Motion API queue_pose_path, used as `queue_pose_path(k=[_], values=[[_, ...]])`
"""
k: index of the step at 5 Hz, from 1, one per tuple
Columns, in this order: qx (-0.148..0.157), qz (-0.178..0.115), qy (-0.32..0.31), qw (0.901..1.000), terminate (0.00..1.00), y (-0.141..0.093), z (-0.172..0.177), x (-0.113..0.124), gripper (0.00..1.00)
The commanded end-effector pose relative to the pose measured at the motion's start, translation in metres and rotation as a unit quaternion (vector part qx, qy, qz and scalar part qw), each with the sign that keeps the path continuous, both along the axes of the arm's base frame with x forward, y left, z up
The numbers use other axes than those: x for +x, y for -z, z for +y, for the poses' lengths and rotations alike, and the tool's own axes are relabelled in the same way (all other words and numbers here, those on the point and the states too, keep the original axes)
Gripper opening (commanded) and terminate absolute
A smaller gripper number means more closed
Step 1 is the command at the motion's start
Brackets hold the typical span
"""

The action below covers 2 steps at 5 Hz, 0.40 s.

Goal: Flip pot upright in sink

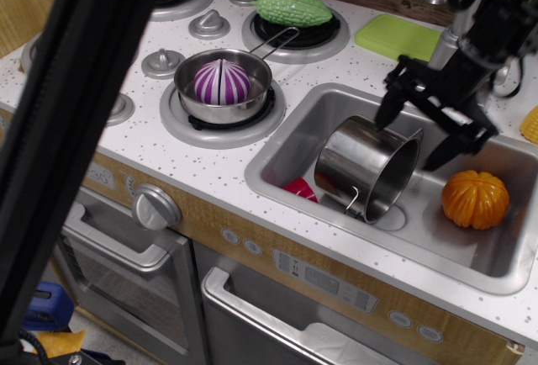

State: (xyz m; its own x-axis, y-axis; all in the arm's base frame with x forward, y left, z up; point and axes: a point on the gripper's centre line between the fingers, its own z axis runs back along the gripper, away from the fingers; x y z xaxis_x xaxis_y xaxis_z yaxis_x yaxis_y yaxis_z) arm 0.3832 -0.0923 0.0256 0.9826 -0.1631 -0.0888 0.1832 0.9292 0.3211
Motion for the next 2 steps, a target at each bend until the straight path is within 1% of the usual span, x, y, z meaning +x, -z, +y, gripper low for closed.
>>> queue_pose_path(k=[1,2], values=[[0.066,-0.060,0.024,0.9957,0.00,-0.0238,-0.0091,0.0057,1.00],[0.130,-0.075,0.044,0.9878,0.00,-0.0227,-0.0141,0.0043,1.00]])
